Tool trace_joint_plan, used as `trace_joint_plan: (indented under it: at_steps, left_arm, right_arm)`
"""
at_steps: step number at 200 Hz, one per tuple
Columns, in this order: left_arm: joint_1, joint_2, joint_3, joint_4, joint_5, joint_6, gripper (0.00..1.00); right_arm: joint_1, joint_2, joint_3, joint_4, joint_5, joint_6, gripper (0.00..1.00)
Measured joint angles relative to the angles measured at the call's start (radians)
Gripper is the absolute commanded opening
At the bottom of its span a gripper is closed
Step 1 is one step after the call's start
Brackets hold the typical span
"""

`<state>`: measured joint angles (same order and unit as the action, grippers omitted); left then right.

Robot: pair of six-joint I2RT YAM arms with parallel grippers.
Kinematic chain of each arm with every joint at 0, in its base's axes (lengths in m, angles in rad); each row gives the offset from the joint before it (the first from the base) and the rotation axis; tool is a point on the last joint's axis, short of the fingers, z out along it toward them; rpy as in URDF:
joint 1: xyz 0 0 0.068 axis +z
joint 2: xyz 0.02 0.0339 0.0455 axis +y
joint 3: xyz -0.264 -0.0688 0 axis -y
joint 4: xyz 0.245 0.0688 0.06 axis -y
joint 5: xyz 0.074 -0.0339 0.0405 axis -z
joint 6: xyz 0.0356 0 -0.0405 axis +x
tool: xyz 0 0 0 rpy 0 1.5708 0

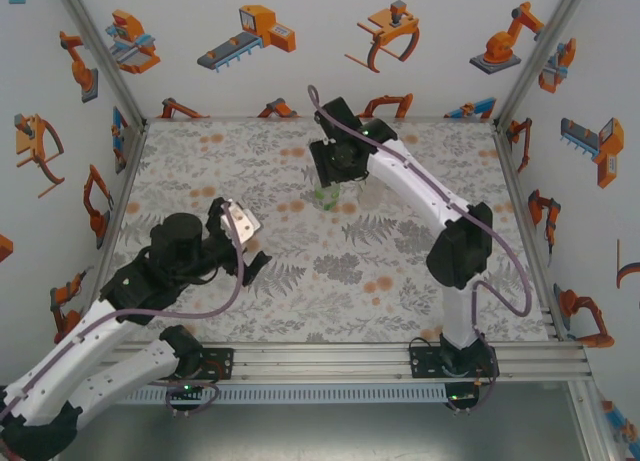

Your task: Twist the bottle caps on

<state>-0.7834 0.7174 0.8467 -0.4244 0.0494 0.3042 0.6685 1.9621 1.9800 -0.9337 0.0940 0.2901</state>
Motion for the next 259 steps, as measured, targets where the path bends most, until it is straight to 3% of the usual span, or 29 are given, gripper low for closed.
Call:
trace_joint_plan:
  at_steps: [58,125,195,229,259]
  left_arm:
    - [0.056,0.206,-0.016,0.222,0.002,-0.013,0.97]
    - [0.173,0.393,-0.020,0.399,-0.037,-0.108,0.97]
    - [0.303,0.433,-0.142,0.523,-0.198,-0.149,0.97]
    - [0.369,0.433,-0.211,0.557,-0.298,-0.169,0.97]
    - [0.433,0.442,-0.259,0.612,-0.332,-0.189,0.97]
  right_arm:
    - [0.035,-0.293,-0.340,0.013,0.053,0.042,0.56]
    - [-0.003,-0.575,-0.625,0.004,0.246,0.034,0.65]
    - [-0.325,-0.673,-0.887,0.119,0.303,-0.127,0.74]
    - [-0.563,-0.716,-1.024,0.315,0.234,-0.157,0.78]
    - [-0.666,-0.711,-1.140,0.540,0.194,-0.165,0.80]
